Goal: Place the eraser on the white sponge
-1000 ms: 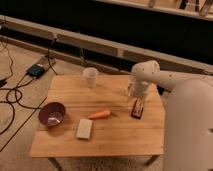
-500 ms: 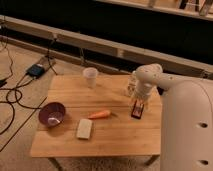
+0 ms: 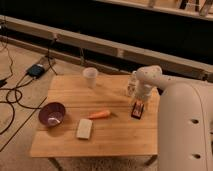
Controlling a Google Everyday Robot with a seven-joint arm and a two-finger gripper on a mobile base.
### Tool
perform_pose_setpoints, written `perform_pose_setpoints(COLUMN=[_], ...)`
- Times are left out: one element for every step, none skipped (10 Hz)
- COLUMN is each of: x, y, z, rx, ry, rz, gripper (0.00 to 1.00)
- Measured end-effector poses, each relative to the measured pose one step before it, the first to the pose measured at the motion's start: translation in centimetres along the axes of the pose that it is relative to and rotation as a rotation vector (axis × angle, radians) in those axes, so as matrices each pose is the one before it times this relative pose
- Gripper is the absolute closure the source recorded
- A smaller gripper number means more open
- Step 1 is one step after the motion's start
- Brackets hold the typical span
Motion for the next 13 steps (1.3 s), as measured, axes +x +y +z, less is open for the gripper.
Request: perform_pose_setpoints(x=[-0.065,-0.025,-0.088,-0.07,-0.048,-0.051,-0.025,-0.016,-0.027,-0.015,-0.027,0.087,0.173], y=[-0.056,-0.064,-0.015,-0.021,-0.009,-0.002,-0.034,-0.026,0.009,0.081,0.203,0.444,0.672], z=[0.151,0.322,0.15,0.134,0.114,0.137,0.088,0.065,0.035,-0.138,-0.411,-0.838,-1.073], rx=[0.00149,0.00342,0.00137,0.00195,0.00155,0.00101,0.001,0.00007,-0.00015,0.00011,-0.00096,-0.00035,-0.0015], ry=[0.00243,0.00574,0.00261,0.00195,0.00187,0.00265,0.00185,0.00132,0.00076,-0.00152,-0.00315,-0.00543,-0.00804], rz=[0.00074,-0.00005,-0.00017,-0.00078,-0.00075,-0.00006,0.00135,0.00157,0.00121,0.00079,-0.00046,-0.00846,-0.01408], gripper=[0.35,0.35,0.35,0.37,0.45,0.58,0.69,0.79,0.92,0.99,1.0,1.0,1.0])
